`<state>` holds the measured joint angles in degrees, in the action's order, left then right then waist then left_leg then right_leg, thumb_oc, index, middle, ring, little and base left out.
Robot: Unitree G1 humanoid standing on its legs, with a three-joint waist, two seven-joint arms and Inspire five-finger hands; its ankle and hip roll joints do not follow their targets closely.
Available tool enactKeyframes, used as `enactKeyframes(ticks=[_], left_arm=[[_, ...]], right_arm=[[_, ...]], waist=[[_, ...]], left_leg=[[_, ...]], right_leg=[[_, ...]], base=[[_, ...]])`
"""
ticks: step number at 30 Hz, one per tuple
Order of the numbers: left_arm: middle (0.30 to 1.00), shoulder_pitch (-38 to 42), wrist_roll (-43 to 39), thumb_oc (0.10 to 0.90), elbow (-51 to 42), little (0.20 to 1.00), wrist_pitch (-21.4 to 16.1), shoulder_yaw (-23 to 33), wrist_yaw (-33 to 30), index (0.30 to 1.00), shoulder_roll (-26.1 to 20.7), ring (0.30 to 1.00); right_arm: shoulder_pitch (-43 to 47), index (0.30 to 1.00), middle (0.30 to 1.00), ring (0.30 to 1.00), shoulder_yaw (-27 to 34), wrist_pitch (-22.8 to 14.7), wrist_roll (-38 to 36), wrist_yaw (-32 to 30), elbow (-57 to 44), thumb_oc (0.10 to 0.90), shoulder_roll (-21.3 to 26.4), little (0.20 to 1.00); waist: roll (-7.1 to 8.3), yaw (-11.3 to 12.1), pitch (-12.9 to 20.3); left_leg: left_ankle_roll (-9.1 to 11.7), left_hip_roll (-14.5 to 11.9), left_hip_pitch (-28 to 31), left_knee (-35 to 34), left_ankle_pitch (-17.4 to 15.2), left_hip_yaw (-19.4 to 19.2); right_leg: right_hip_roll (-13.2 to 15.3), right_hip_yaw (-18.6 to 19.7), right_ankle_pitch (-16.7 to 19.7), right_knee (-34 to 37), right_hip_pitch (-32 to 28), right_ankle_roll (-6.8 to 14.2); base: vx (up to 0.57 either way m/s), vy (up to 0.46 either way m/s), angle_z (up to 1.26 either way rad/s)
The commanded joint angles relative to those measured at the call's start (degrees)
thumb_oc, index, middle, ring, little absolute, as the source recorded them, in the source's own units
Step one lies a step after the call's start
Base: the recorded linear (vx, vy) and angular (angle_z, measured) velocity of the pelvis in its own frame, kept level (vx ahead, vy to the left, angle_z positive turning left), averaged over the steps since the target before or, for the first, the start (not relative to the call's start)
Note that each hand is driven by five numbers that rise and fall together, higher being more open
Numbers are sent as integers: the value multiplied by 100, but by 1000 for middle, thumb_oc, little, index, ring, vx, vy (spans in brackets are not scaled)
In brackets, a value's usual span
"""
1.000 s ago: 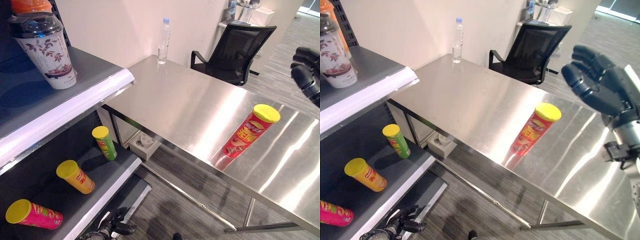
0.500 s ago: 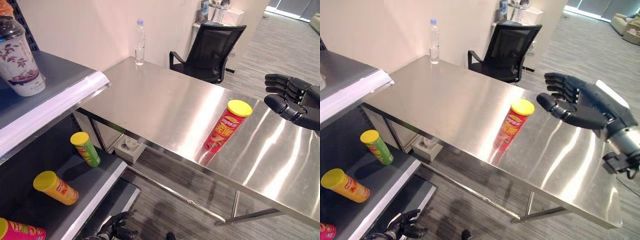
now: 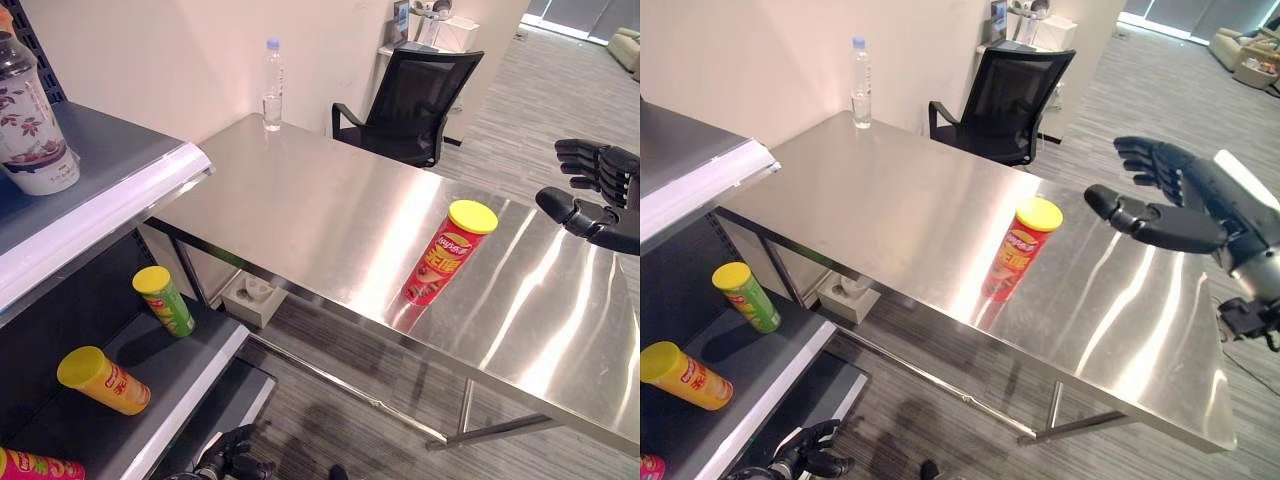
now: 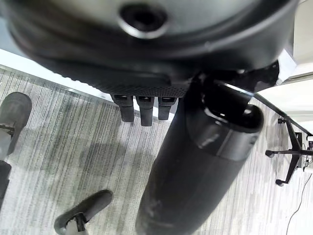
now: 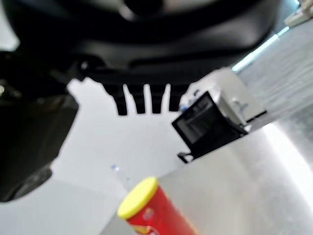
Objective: Put the goods on the table back onto the shelves and tidy them up.
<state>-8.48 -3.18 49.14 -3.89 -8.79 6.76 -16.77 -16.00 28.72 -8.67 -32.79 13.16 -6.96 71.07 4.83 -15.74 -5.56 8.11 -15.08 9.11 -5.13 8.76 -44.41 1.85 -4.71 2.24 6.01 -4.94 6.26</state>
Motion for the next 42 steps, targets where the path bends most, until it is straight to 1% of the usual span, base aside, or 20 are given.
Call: enactKeyframes(ticks=[1, 5, 6, 7, 10, 11, 12, 13, 18, 19, 24, 33, 42], left_arm=[[900, 375, 90, 800, -141, 900, -425, 3, 8, 900, -129, 900], [900, 411, 103, 800, -141, 900, -417, -48, 18, 900, -124, 900], [900, 408, 120, 800, -187, 900, -405, -89, 44, 900, -115, 900], [900, 427, 116, 800, -178, 900, -410, -122, 45, 900, -107, 900], [900, 451, 118, 800, -188, 900, -424, -168, 44, 900, -112, 900], [900, 462, 109, 800, -215, 900, -424, -169, 56, 900, -128, 900], [900, 472, 107, 800, -238, 900, -427, -148, 77, 900, -146, 900], [900, 468, 98, 800, -252, 900, -432, -148, 84, 900, -147, 900], [900, 460, 100, 800, -258, 900, -427, -173, 91, 900, -122, 900], [900, 449, 100, 800, -284, 900, -430, -192, 117, 900, -110, 900], [900, 508, 119, 800, -279, 900, -437, -250, 114, 900, -84, 900], [900, 528, 151, 800, -263, 900, -453, -291, 100, 900, -109, 900], [900, 539, 143, 800, -235, 900, -442, -280, 85, 900, -105, 900]], right_arm=[[435, 900, 900, 900, 930, -435, -152, -337, 256, 800, 278, 900], [530, 900, 900, 900, 802, -426, -246, -284, 281, 800, 236, 900], [526, 900, 900, 900, 669, -351, 68, -301, 414, 800, 313, 900], [520, 900, 900, 900, 629, -373, 137, -300, 490, 800, 407, 900], [440, 900, 900, 900, 592, -390, 194, -251, 513, 800, 467, 900], [316, 900, 900, 900, 648, -379, 257, -210, 495, 800, 509, 900], [-82, 900, 900, 900, 888, -333, 335, -98, 451, 800, 620, 900], [-278, 900, 900, 900, 1054, -324, 259, -20, 368, 800, 617, 900], [-271, 900, 900, 900, 1015, -322, 121, 50, 306, 800, 583, 900], [-181, 900, 900, 900, 833, -281, 189, 100, 270, 800, 587, 900], [-124, 900, 900, 900, 556, -292, 461, 151, 284, 800, 731, 900], [-364, 900, 900, 900, 649, -283, 864, 125, 250, 800, 858, 900], [-415, 900, 900, 900, 708, -265, 1103, 43, 265, 800, 866, 900]], waist=[[150, 411, 36], [125, 453, 35], [115, 493, 21], [115, 510, 14], [107, 543, -13], [112, 550, -23], [137, 527, -36], [138, 511, -37], [131, 535, -50], [135, 565, -56], [149, 567, -69], [148, 615, -103], [160, 649, -114]], left_leg=[[447, -308, 202, 57, -155, 413], [450, -307, 141, 48, -149, 533], [451, -307, 112, 43, -138, 600], [456, -308, 96, 43, -133, 641], [462, -311, 53, 46, -119, 712], [468, -315, 22, 49, -107, 750], [488, -327, -21, 47, -82, 803], [494, -331, -33, 49, -78, 825], [498, -345, -9, 51, -83, 830], [499, -349, 10, 55, -83, 838], [506, -356, 14, 53, -78, 850], [513, -370, -36, 48, -74, 937], [510, -367, -68, 50, -82, 1005]], right_leg=[[214, -860, -315, -101, 120, 478], [213, -954, -340, -101, 91, 460], [207, -1029, -356, -101, 60, 440], [211, -1053, -364, -101, 46, 431], [212, -1111, -386, -101, 16, 417], [208, -1137, -397, -101, 14, 413], [198, -1179, -423, -101, 2, 396], [195, -1197, -433, -101, -8, 389], [182, -1213, -459, -101, -37, 370], [171, -1211, -469, -101, -54, 356], [163, -1235, -469, -101, -61, 344], [150, -1298, -501, -101, -81, 326], [141, -1343, -524, -101, -106, 311]], base=[[21, 3, 12], [21, -7, 29], [33, -14, 19], [40, -16, 15], [24, -16, 15], [45, -38, 20], [49, -43, 21], [40, -33, 24], [7, -5, 6], [0, 0, 0], [0, 0, 0], [1, 0, 0], [4, 0, 1]])
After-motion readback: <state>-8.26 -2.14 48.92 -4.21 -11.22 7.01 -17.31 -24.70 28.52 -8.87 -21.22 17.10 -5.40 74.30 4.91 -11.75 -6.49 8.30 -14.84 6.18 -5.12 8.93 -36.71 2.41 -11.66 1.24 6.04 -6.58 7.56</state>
